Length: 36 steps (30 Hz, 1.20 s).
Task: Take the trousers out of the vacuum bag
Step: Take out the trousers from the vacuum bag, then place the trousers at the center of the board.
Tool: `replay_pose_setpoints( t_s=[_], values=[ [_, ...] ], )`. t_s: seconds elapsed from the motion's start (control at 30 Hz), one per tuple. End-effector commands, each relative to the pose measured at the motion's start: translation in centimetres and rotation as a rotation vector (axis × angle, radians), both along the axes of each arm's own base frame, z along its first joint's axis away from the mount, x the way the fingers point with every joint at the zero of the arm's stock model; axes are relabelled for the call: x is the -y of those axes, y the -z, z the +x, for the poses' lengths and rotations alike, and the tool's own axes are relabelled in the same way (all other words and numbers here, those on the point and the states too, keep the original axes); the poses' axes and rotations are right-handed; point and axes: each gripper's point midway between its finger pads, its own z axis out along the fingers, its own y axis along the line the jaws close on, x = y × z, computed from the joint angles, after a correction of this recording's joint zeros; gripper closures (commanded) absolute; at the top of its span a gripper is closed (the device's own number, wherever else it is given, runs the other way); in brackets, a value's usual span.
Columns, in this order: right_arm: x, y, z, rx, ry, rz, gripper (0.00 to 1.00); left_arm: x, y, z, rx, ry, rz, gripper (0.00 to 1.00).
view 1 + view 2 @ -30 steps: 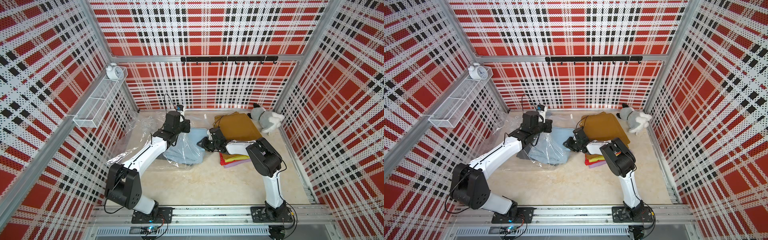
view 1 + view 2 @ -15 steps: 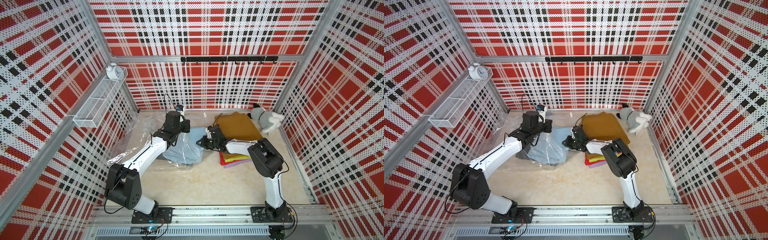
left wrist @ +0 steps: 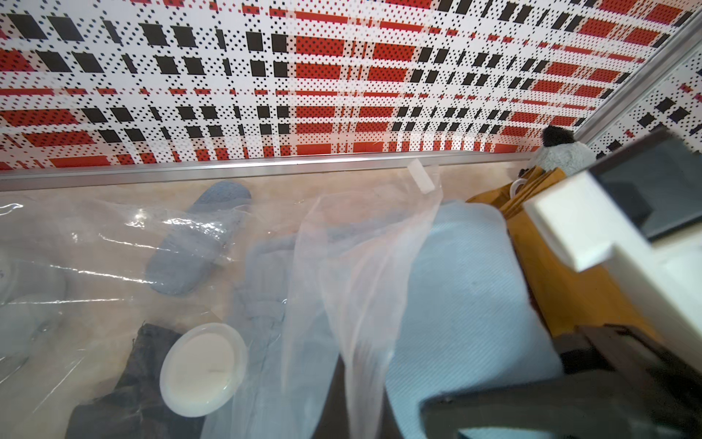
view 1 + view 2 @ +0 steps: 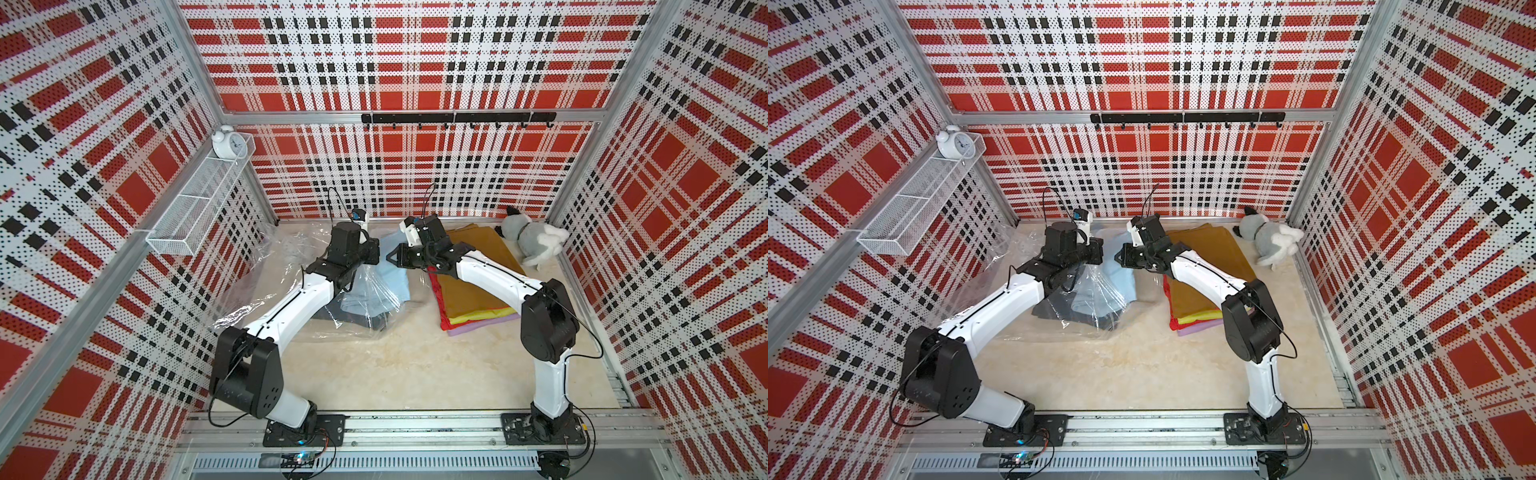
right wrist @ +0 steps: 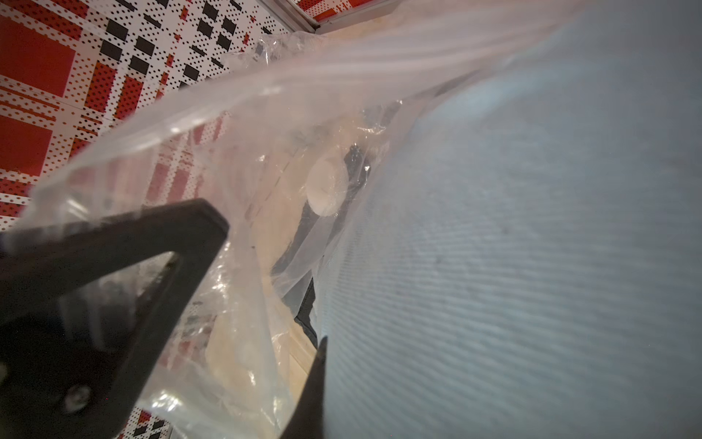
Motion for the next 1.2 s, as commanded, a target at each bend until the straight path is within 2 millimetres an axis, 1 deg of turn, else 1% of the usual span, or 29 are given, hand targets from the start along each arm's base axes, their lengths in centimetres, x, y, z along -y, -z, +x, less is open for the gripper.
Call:
replay_pose_setpoints(
  t_s=[0.0, 0.13, 0.4, 0.53, 0.67, 0.77, 0.87, 1.0, 1.03, 1.1, 1.17],
  values=[
    [1.6, -9.3, 0.3, 0.205, -0.009, 0.077, 1.00, -0.1, 0.8, 0.1, 0.003, -0.010, 0.020, 1.00],
    [2.9, -11.7, -1.0, 0.233, 0.000, 0.077, 1.00, -0.3, 0.7, 0.2, 0.006, -0.020, 0.022, 1.00],
    [5.3, -17.3, -3.5, 0.318, 0.032, 0.113, 1.00, -1.0, 0.7, 0.4, 0.007, -0.064, 0.025, 1.00],
    [6.4, -19.8, -4.4, 0.356, 0.047, 0.124, 1.00, -1.7, 0.6, 0.6, 0.010, -0.102, 0.028, 1.00],
    [8.1, -21.5, -4.8, 0.390, 0.101, 0.120, 1.00, -2.5, 0.5, 0.7, 0.013, -0.139, 0.024, 1.00],
    [9.8, -22.7, -4.8, 0.420, 0.156, 0.114, 1.00, -3.1, 0.4, 0.9, 0.013, -0.163, 0.012, 1.00],
    [11.8, -23.7, -4.2, 0.452, 0.229, 0.114, 1.00, -3.5, 0.3, 1.0, 0.011, -0.174, 0.000, 1.00],
    [15.0, -24.5, -2.5, 0.456, 0.333, 0.183, 1.00, -3.7, 0.3, 1.0, 0.012, -0.180, -0.009, 1.00],
    [15.6, -24.6, -2.1, 0.453, 0.350, 0.202, 1.00, -3.8, 0.2, 1.0, 0.014, -0.182, -0.008, 1.00],
    [16.6, -25.5, -1.3, 0.471, 0.384, 0.235, 1.00, -3.9, 0.2, 1.0, 0.015, -0.188, -0.008, 1.00],
    [17.2, -26.4, -0.7, 0.498, 0.412, 0.253, 1.00, -3.9, 0.2, 1.0, 0.015, -0.188, -0.008, 1.00]
  ],
)
